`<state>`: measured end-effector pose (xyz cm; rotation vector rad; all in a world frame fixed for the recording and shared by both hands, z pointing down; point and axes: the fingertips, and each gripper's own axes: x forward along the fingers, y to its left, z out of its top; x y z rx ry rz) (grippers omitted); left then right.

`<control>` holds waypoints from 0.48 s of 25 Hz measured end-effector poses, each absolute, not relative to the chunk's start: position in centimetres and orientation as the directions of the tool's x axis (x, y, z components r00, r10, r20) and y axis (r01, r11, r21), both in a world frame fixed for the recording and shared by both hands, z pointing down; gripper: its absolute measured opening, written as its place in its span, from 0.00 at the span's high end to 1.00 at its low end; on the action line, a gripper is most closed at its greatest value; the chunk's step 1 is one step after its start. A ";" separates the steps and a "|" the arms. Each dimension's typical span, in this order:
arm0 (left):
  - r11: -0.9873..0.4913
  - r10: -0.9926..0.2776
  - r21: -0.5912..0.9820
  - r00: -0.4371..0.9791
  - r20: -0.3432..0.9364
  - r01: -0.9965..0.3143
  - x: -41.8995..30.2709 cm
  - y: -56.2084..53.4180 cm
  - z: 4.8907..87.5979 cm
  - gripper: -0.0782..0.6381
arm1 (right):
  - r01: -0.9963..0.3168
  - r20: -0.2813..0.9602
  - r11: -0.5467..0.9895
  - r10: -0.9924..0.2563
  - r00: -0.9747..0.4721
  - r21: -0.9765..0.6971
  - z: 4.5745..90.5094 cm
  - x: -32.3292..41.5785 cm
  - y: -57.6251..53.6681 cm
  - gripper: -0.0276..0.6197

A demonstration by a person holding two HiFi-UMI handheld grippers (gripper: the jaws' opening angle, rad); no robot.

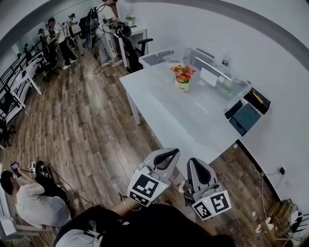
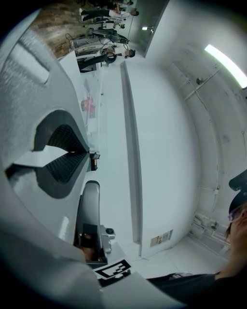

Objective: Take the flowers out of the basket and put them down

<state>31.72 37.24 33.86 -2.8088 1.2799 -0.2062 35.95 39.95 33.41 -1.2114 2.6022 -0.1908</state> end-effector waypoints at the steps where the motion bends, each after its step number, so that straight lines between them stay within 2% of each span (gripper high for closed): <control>1: -0.654 -0.757 -0.099 0.645 0.105 -0.750 31.7 37.0 33.9 0.88 | -0.730 -0.183 0.646 -0.764 -0.619 -0.226 33.4 36.0 39.8 0.94; 12: -0.648 -0.762 -0.070 0.643 0.085 -0.759 30.8 33.9 33.9 0.88 | -0.745 -0.173 0.634 -0.773 -0.610 -0.207 33.5 35.6 37.3 0.94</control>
